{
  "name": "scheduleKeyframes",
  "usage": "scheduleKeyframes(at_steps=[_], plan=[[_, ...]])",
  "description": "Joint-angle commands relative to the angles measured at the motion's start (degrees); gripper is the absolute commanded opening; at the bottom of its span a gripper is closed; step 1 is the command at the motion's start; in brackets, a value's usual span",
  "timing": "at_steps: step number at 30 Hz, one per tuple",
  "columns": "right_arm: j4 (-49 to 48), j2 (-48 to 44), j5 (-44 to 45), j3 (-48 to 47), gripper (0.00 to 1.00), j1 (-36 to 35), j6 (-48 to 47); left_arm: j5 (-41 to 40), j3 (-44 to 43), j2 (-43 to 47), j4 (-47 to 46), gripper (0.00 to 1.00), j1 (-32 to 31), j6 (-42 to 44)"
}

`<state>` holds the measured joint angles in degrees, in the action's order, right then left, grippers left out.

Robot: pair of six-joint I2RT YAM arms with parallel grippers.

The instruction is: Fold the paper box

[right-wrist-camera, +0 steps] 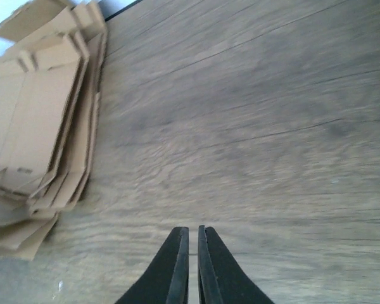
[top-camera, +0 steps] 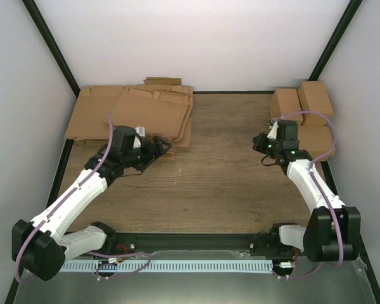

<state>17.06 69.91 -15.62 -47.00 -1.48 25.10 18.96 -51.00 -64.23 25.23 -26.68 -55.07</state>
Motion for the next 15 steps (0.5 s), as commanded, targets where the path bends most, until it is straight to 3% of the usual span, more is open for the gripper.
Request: scheduleKeyframes(at_steps=[1, 3, 5, 6, 8, 12, 15], plan=[[-5.71, -3.19, -2.05, 3.18, 0.09, -5.67, -5.83, -3.13, -0.32, 3.61, 1.92, 1.0, -0.22, 10.9], [-10.18, -6.65, -2.96, 7.31, 0.19, -8.39, -6.92, -2.99, 1.32, 4.89, 1.49, 1.0, -0.21, 13.24], [-14.35, -9.57, -3.77, 11.5, 0.41, -10.04, -8.18, -3.16, 3.3, 6.25, 0.64, 1.0, -0.21, 14.73], [-16.01, -10.86, -3.73, 13.5, 0.55, -10.3, -8.44, -3.41, 4.4, 6.89, -0.03, 1.0, -0.22, 16.12], [-18.76, -13.49, -1.12, 16.89, 0.96, -10.32, -8.05, -3.2, 6.85, 8.62, -2.7, 1.0, -0.22, 17.6], [-23.38, -17.9, 3.0, 22.08, 1.0, -10.38, -7.01, -4.4, 15.75, 13.7, -15.27, 1.0, -0.68, 19.39], [-25.46, -20.3, 3.78, 25.09, 1.0, -10.33, -7.47, -13.23, 20.07, 17.22, -18.28, 1.0, -1.15, 21.51]])
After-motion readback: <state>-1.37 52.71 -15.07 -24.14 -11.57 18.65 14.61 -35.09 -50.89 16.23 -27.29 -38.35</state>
